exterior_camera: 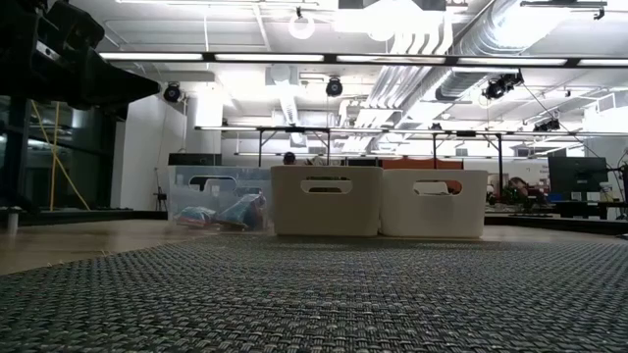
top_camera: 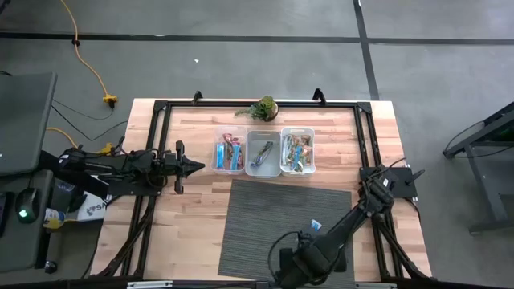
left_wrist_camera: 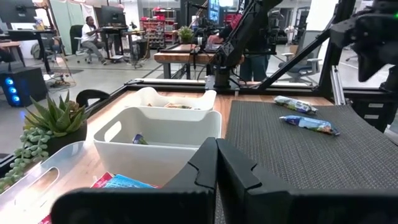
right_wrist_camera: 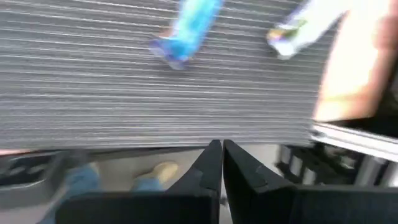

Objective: Pick and place Granola Bars by type
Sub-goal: Put the blue granola bar into the gray bin

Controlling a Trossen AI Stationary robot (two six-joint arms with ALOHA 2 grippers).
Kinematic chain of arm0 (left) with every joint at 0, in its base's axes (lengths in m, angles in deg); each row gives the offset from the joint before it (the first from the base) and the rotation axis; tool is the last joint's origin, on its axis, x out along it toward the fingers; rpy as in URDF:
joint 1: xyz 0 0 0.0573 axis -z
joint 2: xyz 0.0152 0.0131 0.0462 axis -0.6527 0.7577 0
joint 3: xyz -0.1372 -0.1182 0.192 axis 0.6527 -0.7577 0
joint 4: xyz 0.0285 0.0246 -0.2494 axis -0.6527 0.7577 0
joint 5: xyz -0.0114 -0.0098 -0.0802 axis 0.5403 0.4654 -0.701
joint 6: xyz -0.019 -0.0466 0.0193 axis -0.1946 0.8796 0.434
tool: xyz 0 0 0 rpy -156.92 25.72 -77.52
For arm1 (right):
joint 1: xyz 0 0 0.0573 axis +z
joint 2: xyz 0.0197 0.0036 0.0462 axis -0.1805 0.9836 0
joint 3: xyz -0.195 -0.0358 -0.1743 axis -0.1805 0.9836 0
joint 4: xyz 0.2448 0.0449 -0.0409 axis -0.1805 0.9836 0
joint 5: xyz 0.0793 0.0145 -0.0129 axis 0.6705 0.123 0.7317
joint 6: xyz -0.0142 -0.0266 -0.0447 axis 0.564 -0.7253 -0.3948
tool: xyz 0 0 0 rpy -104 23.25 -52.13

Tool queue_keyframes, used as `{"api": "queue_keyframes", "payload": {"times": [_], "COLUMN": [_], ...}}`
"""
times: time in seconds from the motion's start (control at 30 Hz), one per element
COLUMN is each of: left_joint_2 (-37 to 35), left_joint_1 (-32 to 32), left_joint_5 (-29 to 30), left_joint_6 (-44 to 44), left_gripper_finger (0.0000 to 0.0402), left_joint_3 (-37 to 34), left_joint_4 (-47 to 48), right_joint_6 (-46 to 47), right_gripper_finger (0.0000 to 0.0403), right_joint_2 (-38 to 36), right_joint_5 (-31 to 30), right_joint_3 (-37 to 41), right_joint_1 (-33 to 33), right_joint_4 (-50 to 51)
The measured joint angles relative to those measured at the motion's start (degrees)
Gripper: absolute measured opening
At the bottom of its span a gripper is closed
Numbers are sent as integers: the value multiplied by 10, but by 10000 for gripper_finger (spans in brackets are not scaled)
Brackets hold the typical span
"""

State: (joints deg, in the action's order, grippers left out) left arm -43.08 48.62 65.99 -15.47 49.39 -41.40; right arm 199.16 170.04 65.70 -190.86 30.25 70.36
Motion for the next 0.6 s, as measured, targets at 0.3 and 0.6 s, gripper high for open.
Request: {"api": "queue_keyframes", "payload": {"times": [0.3, 0.6], "left_joint_2": [0, 0], "left_joint_1": [0, 0], "left_joint_5": [-3, -5], "left_joint_6": [0, 0], "left_gripper_finger": [0, 0], "left_joint_3": [0, 0], "left_joint_4": [0, 0], "right_joint_6": [-15, -43], "right_gripper_finger": [0, 5], "right_joint_2": [1, 1], "right_joint_5": [7, 4], "right_joint_3": [38, 90], "right_joint_1": [-45, -77], "right_joint_4": [-1, -13]}}
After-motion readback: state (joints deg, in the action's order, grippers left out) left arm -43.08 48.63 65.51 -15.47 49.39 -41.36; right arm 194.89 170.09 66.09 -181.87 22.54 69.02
